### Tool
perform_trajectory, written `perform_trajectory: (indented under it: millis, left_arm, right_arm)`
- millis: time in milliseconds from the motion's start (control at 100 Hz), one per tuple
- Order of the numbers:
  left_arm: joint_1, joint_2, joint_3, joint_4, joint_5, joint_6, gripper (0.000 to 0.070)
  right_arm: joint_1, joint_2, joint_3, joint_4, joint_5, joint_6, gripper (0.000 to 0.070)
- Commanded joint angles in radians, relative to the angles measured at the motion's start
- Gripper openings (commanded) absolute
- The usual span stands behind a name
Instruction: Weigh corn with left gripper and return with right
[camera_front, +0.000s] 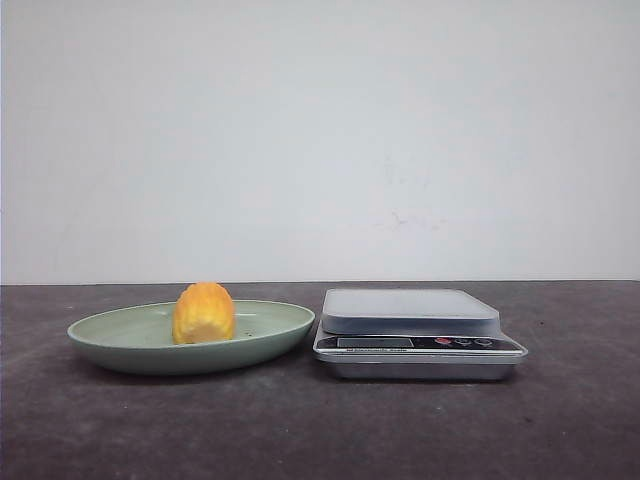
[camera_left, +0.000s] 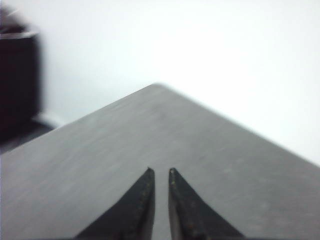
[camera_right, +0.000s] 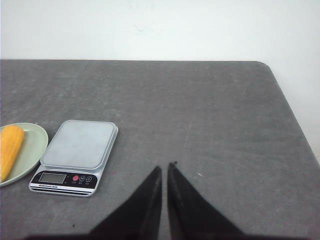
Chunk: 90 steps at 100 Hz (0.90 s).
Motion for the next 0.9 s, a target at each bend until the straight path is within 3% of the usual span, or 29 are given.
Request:
perform_trajectory:
  millis: [0,90,160,520,890]
  left_arm:
    - [0.031,-0.022,-0.089,0.159,0.148,0.161,0.0000]
    - [0.069,-0.068,-0.227,0.287,0.309,0.207,0.0000]
    - [0.082,-0.098,-0.329,0.359,0.362,0.212,0.0000]
    - [0.060,-0.299,-0.742,0.540,0.387,0.137,0.0000]
    - [-0.010,-0.300,-0.834,0.552,0.386,0.192,0.0000]
  right_arm:
    - [0.003,0.000,0.017,0.013,0.001,0.010,0.0012]
    - [0.003,0.000,0.017,0.013,0.000,0.010,0.0012]
    - [0.003,0.000,0.017,0.013,0.000,0.010,0.0012]
    - [0.003,0.000,0.017,0.013,0.001,0.010,0.0012]
    - [0.003,-0.001,0.017,0.013,0.001,0.010,0.0012]
